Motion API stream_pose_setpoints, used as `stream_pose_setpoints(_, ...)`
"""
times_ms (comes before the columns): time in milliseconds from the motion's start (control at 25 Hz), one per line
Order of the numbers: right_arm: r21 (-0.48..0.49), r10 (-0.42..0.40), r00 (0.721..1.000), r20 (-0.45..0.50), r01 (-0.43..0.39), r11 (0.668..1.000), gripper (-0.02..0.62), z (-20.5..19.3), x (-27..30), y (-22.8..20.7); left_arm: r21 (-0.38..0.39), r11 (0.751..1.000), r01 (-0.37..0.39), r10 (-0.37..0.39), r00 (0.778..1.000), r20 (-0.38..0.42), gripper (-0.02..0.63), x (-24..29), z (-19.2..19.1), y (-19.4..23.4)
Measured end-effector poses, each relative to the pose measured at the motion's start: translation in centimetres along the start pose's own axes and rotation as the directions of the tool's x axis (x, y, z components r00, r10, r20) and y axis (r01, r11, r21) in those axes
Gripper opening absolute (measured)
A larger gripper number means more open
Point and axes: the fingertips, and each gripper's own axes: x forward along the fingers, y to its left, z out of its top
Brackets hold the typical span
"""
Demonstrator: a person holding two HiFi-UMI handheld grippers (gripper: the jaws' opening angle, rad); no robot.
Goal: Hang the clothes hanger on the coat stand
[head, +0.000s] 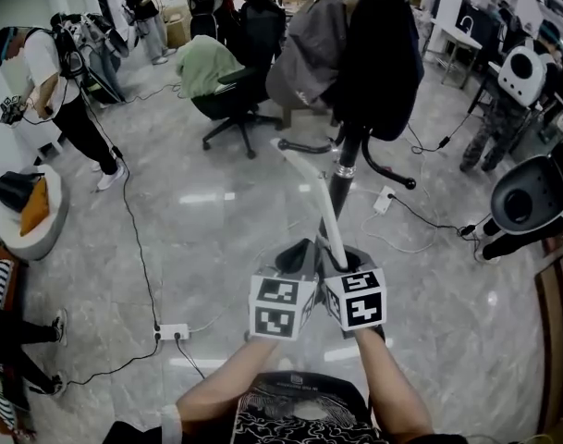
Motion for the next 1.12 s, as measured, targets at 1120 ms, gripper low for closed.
stream_pose_setpoints(1120,0.040,-0.029,0.995,-0.098,0.033,0.999,0.049,-2.6,7.1,-2.1,-0.007,1.000,-0.002,0.001,0.998,-0.063,0.005,3.8,-2.7,3.7)
